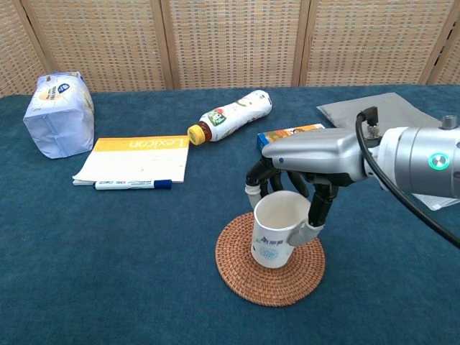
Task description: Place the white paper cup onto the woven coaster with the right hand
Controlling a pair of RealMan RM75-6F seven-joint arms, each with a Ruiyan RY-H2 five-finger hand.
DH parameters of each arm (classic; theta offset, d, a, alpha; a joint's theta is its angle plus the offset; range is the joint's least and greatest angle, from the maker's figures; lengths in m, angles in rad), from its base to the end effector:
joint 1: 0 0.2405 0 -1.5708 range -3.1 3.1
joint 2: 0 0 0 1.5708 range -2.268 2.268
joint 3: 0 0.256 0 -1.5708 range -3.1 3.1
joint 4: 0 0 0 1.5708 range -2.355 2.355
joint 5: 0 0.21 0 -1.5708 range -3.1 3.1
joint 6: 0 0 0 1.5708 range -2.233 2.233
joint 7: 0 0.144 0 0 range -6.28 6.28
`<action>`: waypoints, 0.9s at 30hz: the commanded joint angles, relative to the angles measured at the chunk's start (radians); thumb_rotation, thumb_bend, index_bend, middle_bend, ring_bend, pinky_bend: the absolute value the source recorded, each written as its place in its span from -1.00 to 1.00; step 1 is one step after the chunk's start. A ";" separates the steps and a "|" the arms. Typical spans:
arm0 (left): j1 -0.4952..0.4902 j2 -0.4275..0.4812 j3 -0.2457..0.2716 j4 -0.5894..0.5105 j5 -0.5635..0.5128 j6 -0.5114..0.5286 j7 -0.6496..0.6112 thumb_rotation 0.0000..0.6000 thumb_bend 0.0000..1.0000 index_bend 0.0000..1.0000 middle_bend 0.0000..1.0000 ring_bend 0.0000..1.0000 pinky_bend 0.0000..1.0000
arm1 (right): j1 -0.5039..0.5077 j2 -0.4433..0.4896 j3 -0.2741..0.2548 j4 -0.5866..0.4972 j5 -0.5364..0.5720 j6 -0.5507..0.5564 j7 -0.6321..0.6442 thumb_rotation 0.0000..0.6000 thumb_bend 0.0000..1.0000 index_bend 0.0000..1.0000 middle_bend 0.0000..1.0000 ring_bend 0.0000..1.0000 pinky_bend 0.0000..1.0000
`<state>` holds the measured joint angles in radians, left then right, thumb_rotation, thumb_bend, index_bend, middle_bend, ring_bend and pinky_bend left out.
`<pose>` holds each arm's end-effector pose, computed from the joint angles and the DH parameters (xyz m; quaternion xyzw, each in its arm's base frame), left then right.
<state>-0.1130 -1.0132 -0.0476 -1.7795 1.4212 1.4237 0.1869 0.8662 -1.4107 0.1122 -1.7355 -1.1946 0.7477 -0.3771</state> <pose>-0.2934 0.1859 0.1719 -0.6177 -0.3773 -0.3287 0.6067 -0.0888 -0.2990 -0.0224 0.8552 -0.3137 0.3233 0.2562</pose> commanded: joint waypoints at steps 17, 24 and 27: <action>0.001 0.003 0.002 -0.001 0.000 0.004 -0.008 1.00 -1.00 -1.00 -1.00 -1.00 -1.00 | 0.024 -0.024 -0.027 -0.007 0.041 0.035 -0.078 1.00 -0.87 -1.00 -0.96 -1.00 -0.82; -0.001 0.005 0.002 0.001 0.001 0.000 -0.011 1.00 -1.00 -1.00 -1.00 -1.00 -1.00 | 0.022 0.035 -0.026 -0.099 0.056 0.079 -0.122 1.00 -0.87 -1.00 -1.00 -1.00 -0.90; 0.000 0.006 0.002 0.001 0.001 0.002 -0.014 1.00 -1.00 -1.00 -1.00 -1.00 -1.00 | 0.015 0.067 -0.024 -0.134 0.053 0.100 -0.132 1.00 -0.87 -1.00 -1.00 -1.00 -0.94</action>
<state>-0.1135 -1.0077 -0.0455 -1.7780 1.4221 1.4256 0.1729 0.8856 -1.3585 0.0865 -1.8540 -1.1410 0.8352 -0.5001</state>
